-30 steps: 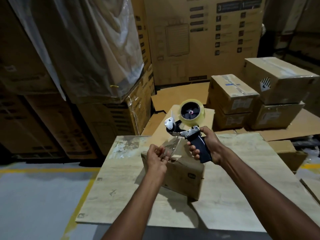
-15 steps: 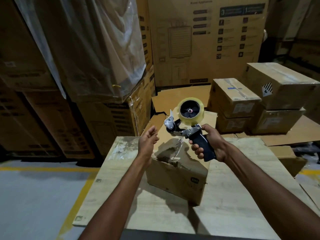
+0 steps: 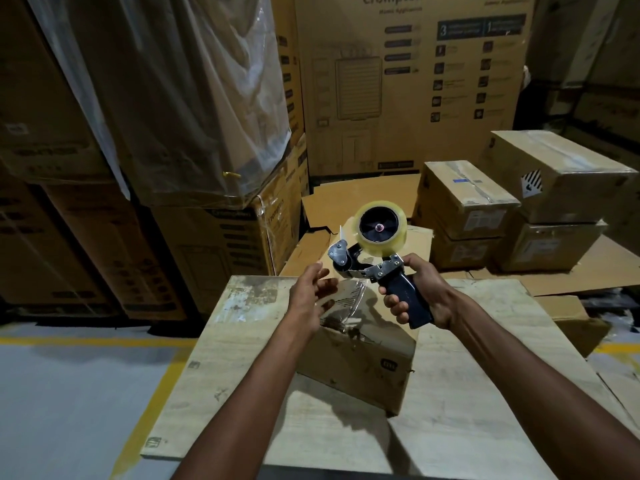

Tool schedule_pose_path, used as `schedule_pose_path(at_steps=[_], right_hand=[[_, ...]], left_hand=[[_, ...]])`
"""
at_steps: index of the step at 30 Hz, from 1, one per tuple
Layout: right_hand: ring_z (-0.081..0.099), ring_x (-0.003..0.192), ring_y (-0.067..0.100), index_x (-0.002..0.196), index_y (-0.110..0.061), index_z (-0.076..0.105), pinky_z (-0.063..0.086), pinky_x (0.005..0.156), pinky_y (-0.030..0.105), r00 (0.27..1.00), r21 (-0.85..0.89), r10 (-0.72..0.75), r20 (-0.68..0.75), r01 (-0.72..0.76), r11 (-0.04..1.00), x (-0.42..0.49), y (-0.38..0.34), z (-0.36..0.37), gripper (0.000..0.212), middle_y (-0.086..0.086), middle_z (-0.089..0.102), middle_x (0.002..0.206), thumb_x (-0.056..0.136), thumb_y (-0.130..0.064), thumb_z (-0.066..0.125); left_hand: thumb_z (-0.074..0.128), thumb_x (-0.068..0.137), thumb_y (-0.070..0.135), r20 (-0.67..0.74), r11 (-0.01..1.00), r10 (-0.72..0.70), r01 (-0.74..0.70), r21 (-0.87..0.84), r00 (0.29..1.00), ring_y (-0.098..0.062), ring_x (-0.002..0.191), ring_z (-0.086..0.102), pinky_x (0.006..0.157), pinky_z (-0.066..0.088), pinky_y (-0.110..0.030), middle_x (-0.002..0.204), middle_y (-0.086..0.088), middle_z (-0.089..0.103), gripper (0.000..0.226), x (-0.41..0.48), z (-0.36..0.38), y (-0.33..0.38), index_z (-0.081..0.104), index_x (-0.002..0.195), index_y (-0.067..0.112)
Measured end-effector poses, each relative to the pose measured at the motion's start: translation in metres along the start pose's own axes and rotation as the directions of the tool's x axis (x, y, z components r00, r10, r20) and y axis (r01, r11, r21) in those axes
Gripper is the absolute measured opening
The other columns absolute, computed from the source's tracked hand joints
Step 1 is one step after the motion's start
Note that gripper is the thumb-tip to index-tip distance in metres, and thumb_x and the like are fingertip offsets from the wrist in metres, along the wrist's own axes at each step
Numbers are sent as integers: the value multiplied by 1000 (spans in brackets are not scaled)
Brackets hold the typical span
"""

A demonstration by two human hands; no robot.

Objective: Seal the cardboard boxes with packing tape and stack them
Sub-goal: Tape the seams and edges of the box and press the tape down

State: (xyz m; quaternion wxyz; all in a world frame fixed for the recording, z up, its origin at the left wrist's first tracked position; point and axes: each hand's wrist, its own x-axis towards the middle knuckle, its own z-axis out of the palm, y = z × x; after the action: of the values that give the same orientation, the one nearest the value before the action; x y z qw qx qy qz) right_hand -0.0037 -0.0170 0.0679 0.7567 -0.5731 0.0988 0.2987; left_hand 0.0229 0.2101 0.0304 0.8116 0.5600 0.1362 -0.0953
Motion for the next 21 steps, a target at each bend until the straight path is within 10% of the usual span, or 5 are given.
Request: schedule_pose_path(at_steps=[9, 21], right_hand=[[40, 55, 21, 93, -1, 60, 34, 53, 33, 998, -147, -50, -29, 45, 988, -1, 6, 4, 65, 11, 49, 72, 90, -63, 41], [40, 55, 21, 93, -1, 58, 35, 53, 32, 998, -168, -67, -5, 65, 984, 0, 12, 4, 67, 10, 49, 71, 92, -64, 38]], left_hand=[[77, 79, 27, 32, 894, -348, 342, -291, 937, -31, 104, 55, 97, 49, -49, 106, -13, 59, 44, -2, 5, 4, 59, 111, 3], [50, 80, 3, 24, 928, -280, 277, -249, 960, -26, 75, 53, 61, 53, -32, 92, -19, 56, 15, -4, -3, 5, 61, 90, 2]])
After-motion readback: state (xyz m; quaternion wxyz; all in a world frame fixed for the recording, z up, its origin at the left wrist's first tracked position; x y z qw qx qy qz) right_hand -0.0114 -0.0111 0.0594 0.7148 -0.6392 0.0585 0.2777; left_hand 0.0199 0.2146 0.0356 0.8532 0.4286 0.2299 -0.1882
